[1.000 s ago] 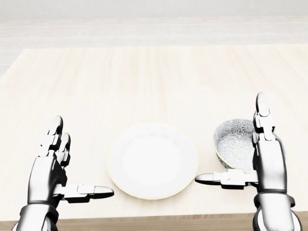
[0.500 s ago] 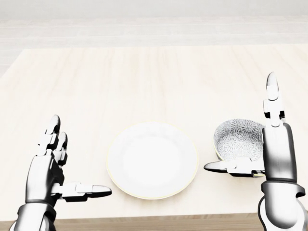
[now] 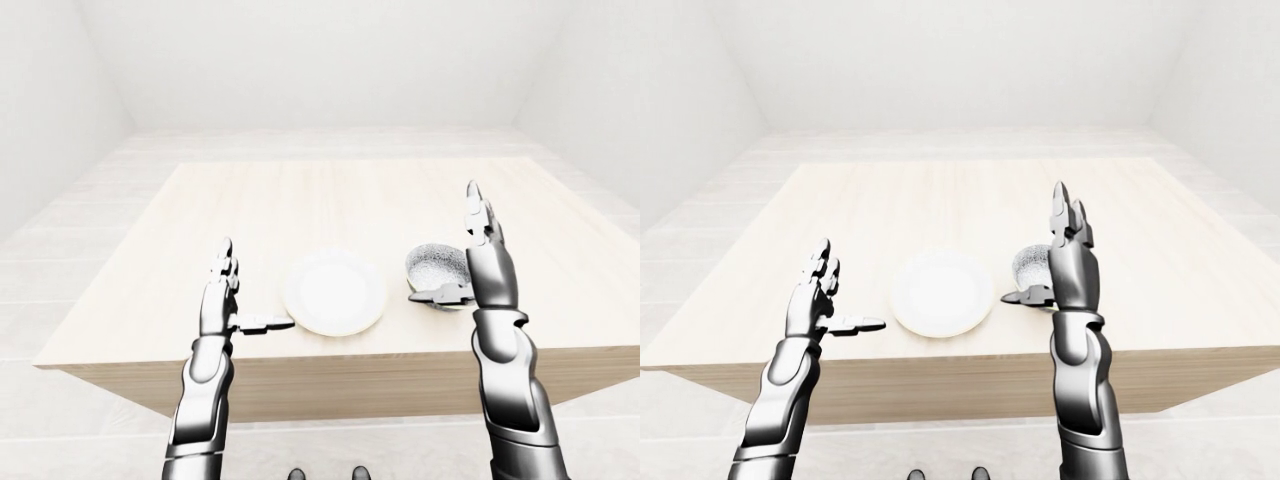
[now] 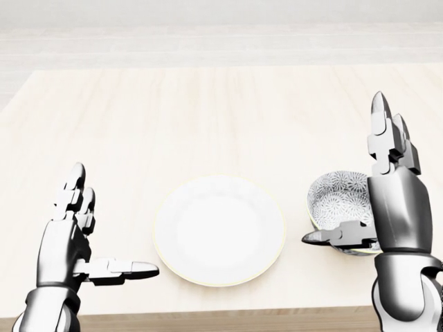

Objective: Put the bowl on the plate.

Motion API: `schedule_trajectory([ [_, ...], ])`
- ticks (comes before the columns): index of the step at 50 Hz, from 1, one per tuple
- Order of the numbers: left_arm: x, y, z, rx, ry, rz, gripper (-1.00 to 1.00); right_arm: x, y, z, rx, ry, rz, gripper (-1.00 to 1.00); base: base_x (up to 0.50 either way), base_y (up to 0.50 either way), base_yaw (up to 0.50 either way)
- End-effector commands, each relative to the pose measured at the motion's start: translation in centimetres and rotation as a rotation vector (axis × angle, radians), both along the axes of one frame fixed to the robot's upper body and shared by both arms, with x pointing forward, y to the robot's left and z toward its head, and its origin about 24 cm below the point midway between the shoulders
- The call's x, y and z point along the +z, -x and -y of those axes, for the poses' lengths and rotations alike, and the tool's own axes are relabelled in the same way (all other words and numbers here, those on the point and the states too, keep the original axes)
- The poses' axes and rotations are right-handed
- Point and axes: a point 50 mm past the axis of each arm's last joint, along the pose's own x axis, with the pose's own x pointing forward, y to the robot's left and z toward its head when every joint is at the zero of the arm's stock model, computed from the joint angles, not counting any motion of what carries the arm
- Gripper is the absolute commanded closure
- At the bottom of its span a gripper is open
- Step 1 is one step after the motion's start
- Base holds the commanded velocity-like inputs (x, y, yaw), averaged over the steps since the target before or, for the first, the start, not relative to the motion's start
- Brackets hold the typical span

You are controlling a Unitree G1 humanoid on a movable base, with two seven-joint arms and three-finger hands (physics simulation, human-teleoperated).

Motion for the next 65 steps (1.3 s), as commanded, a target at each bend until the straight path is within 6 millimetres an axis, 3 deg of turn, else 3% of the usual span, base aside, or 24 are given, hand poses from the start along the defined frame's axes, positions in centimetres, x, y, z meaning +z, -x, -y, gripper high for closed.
schedule_trajectory([
  [1, 0.3, -0.5, -0.2, 0.007, -0.014, 0.007, -1.00, -0.2, -0.1, -0.2, -0.027, 0.133, -0.035, -1.00, 0.00, 0.00, 0.00],
  [27, 0.1, -0.8, -0.2, 0.009, -0.020, 0.002, -1.00, -0.6, -0.4, 0.1, -0.088, 0.320, -0.099, -1.00, 0.00, 0.00, 0.00],
  [65, 0.0, -0.8, -0.6, 0.016, -0.023, 0.006, -1.00, -4.7, -1.9, 0.1, -0.108, 0.498, -0.301, -1.00, 0.00, 0.00, 0.00],
])
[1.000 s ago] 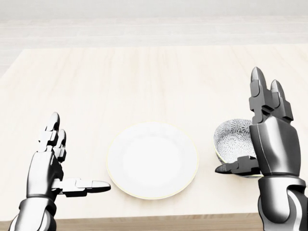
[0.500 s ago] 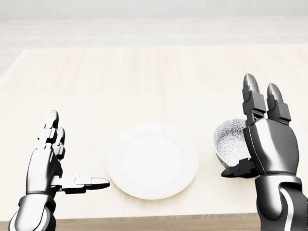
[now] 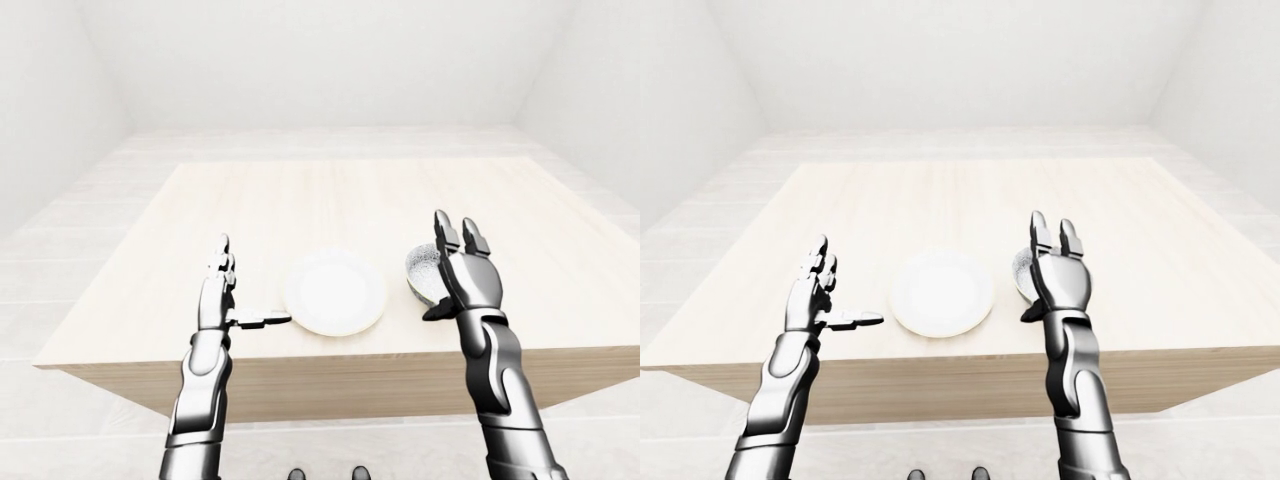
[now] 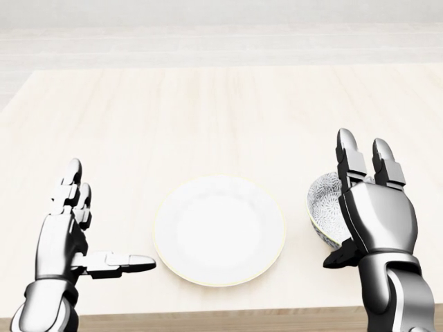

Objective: Put the bowl on the plate.

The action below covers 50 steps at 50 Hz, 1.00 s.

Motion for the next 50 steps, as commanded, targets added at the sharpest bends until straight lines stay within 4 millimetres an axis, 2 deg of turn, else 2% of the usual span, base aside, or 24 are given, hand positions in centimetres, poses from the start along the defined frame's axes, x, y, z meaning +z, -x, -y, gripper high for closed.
schedule_trajectory([
  [1, 0.0, 0.1, -0.2, 0.000, -0.005, 0.001, -1.00, -1.1, -0.3, 0.0, -0.006, 0.037, -0.054, -1.00, 0.00, 0.00, 0.00],
  [34, -0.1, 0.0, -0.3, 0.000, -0.014, -0.002, -1.00, -2.4, -1.4, 1.4, -0.064, 0.162, -0.086, -1.00, 0.00, 0.00, 0.00],
  [50, 0.2, 0.0, -0.3, 0.000, -0.014, 0.001, -1.00, -4.4, -1.7, 1.9, -0.079, 0.197, -0.154, -1.00, 0.00, 0.00, 0.00],
])
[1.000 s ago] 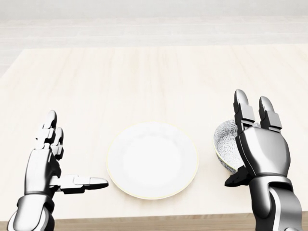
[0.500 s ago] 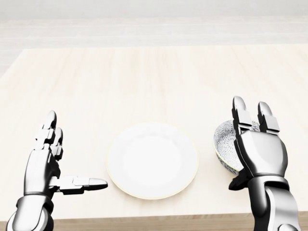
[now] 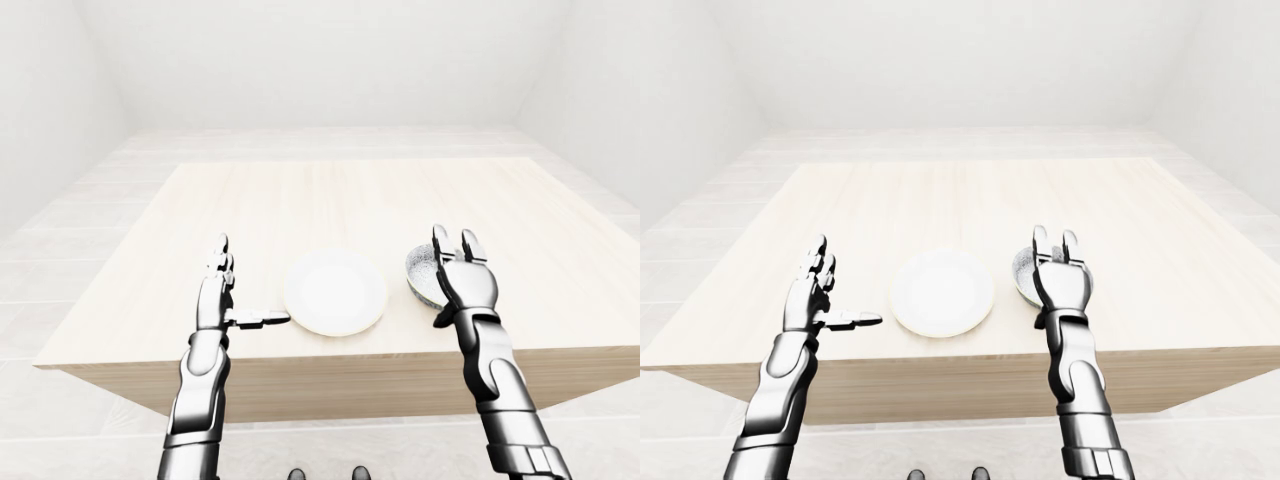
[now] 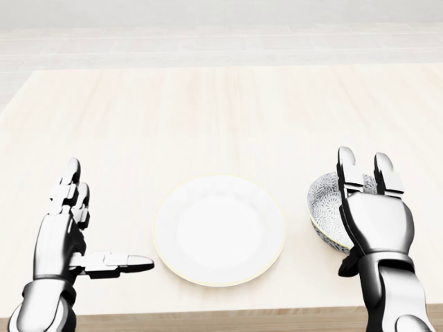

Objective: Put the bowl on the plate.

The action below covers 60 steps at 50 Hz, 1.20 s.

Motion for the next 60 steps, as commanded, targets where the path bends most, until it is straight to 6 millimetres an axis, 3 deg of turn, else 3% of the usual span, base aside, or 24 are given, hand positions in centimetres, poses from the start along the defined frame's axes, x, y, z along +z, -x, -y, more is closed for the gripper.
schedule_trajectory([
  [1, 0.2, -0.1, -0.1, 0.001, 0.000, 0.002, -1.00, -1.3, -0.3, 0.6, -0.018, 0.028, -0.040, -1.00, 0.00, 0.00, 0.00],
  [21, 0.2, 0.2, 0.1, -0.003, 0.001, 0.002, -1.00, -2.8, -1.1, 1.6, -0.056, -0.019, -0.057, -1.00, 0.00, 0.00, 0.00],
  [60, -0.2, 0.3, -0.3, 0.005, 0.005, -0.002, -1.00, -4.6, -0.8, 1.0, -0.049, -0.044, -0.086, -1.00, 0.00, 0.00, 0.00],
])
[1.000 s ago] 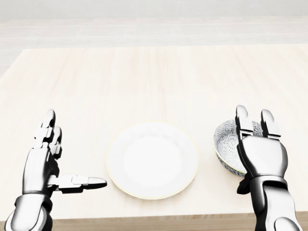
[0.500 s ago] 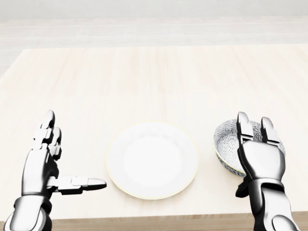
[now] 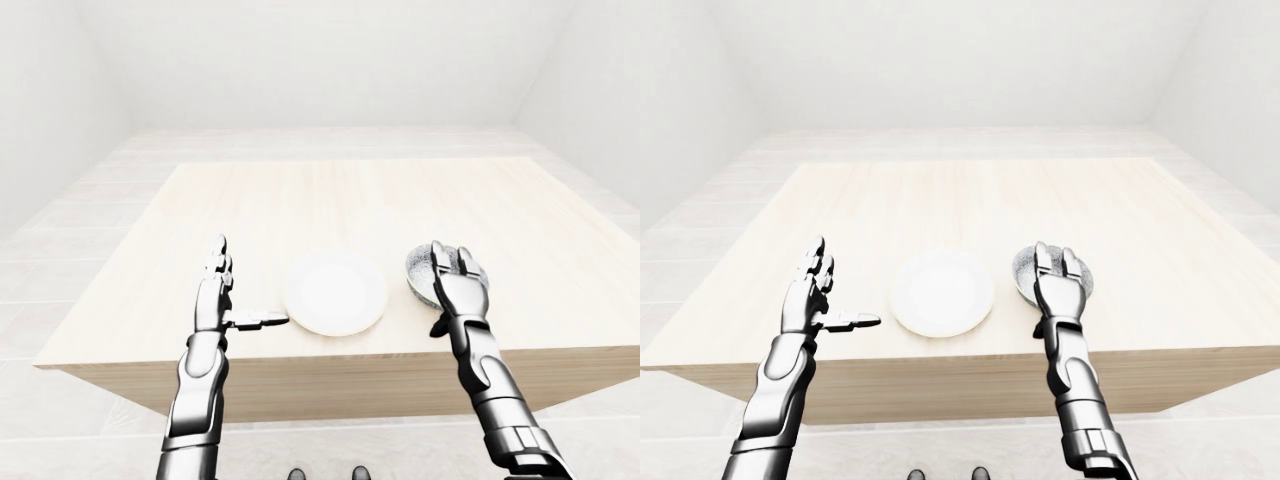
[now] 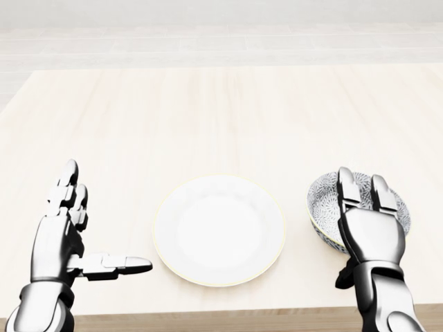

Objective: Put the bowl on the plate.

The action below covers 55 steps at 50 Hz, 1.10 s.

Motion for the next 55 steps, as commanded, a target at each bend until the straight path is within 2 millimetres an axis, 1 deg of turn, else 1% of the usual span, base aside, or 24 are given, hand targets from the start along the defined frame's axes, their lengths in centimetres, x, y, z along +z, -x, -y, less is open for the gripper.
schedule_trajectory([
  [1, -0.17, 0.03, -0.06, 0.001, 0.000, -0.002, -1.00, -0.34, 0.00, 0.04, -0.004, -0.004, -0.008, -1.00, 0.00, 0.00, 0.00],
  [13, -0.12, -0.05, -0.06, 0.001, -0.001, -0.002, -1.00, -0.77, 0.16, -0.02, -0.006, -0.008, -0.015, -1.00, 0.00, 0.00, 0.00],
  [21, -0.08, -0.03, -0.04, 0.002, -0.002, 0.000, -1.00, -0.53, 0.15, 0.02, -0.002, -0.005, -0.013, -1.00, 0.00, 0.00, 0.00],
  [26, -0.09, -0.01, -0.01, 0.002, -0.003, 0.000, -1.00, -0.85, 0.25, 0.06, -0.005, -0.004, -0.023, -1.00, 0.00, 0.00, 0.00],
  [32, -0.01, 0.00, -0.06, 0.002, -0.001, 0.001, -1.00, -0.69, 0.19, 0.01, -0.003, -0.005, -0.016, -1.00, 0.00, 0.00, 0.00],
  [35, -0.02, -0.02, -0.11, 0.004, -0.002, 0.001, -1.00, -0.67, 0.20, -0.06, 0.001, -0.002, -0.018, -0.62, 0.00, 0.00, 0.00],
  [36, -0.02, -0.02, -0.11, 0.004, -0.002, 0.001, -1.00, -0.66, 0.20, -0.06, 0.001, -0.002, -0.018, -0.62, 0.00, 0.00, 0.00],
  [37, -0.02, -0.03, -0.13, 0.004, -0.002, 0.001, -1.00, -0.64, 0.18, -0.07, 0.001, -0.002, -0.017, -0.50, 0.00, 0.00, 0.00],
  [38, 0.01, -0.02, -0.16, 0.005, -0.001, 0.002, -1.00, -0.61, 0.18, -0.07, 0.002, 0.000, -0.017, -0.15, 0.00, 0.00, 0.00],
  [40, 0.04, -0.01, -0.17, 0.005, -0.001, 0.003, -1.00, -0.55, 0.17, -0.09, 0.003, 0.000, -0.015, -0.12, 0.00, 0.00, 0.00],
  [42, 0.09, 0.03, -0.18, 0.005, -0.001, 0.003, -1.00, -0.49, 0.18, -0.12, 0.005, 0.002, -0.015, 0.00, 0.00, 0.00, 0.00],
  [55, 0.04, -0.19, -0.15, 0.007, -0.002, 0.001, -1.00, -0.14, 0.35, -0.07, 0.008, 0.010, -0.012, -0.04, 0.00, 0.00, 0.00],
])
